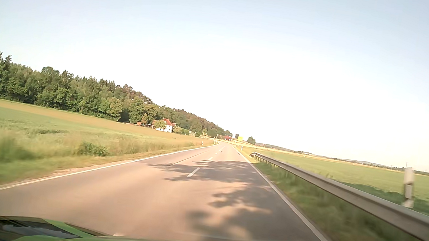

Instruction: Follow the waypoints while adhering to traffic rules and regulations

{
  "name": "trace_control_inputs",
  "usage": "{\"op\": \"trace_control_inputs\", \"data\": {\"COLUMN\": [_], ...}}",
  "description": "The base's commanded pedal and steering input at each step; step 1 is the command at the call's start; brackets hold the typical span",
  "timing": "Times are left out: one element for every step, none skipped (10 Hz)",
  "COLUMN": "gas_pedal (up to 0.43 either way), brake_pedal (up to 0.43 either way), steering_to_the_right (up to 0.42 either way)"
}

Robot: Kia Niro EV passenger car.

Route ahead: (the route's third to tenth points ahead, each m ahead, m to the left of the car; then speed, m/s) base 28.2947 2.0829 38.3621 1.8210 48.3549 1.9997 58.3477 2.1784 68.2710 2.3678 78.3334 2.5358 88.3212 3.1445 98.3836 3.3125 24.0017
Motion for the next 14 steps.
{"op": "trace_control_inputs", "data": {"gas_pedal": [0.138,0.138,0.138,0.138,0.087,0.059,0.059,0.067,0.087,0.150,0.189,0.189,0.189,0.197], "brake_pedal": [0.000,0.000,0.000,0.000,0.000,0.000,0.000,0.000,0.000,0.000,0.000,0.000,0.000,0.000], "steering_to_the_right": [-0.001,0.001,0.003,0.002,0.000,0.000,0.000,0.000,0.000,0.000,0.000,0.000,0.000,0.000]}}
